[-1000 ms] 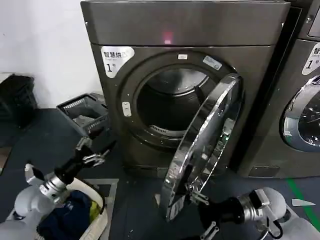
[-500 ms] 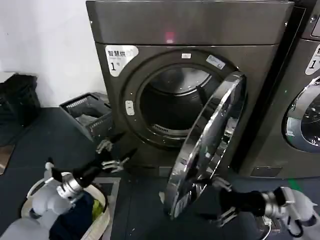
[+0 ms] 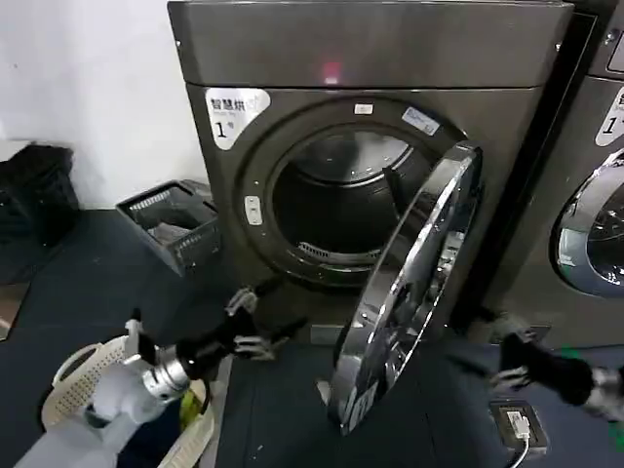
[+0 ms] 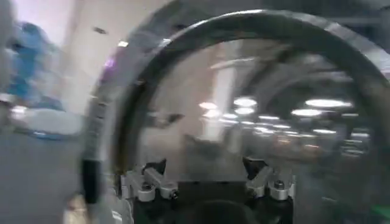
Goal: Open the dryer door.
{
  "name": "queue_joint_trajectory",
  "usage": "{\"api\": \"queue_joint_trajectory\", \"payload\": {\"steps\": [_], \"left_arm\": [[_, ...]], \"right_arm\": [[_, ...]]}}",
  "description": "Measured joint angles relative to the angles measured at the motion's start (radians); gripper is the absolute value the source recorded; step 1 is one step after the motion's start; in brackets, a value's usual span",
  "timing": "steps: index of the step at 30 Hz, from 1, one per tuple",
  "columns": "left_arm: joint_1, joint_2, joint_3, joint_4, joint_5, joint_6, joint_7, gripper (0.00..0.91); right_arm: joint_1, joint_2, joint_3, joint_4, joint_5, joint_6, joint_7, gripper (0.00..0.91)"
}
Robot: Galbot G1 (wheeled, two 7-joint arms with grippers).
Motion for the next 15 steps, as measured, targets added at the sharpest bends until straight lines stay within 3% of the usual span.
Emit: {"api": "queue_joint_trajectory", "payload": {"steps": [6, 15], "left_arm": [[-0.047, 0.002, 0.094, 0.023, 0.017, -0.002, -0.003, 0.907], [-0.166, -0.017, 0.261, 0.07, 0.021, -0.012, -0.004, 0.907]], "right_arm": [[-0.032, 0.063, 0.15, -0.028, 0.022, 0.006, 0.086, 0.907], [-0.135, 0.126, 0.375, 0.024, 0.029, 0.009, 0.153, 0.907]]}}
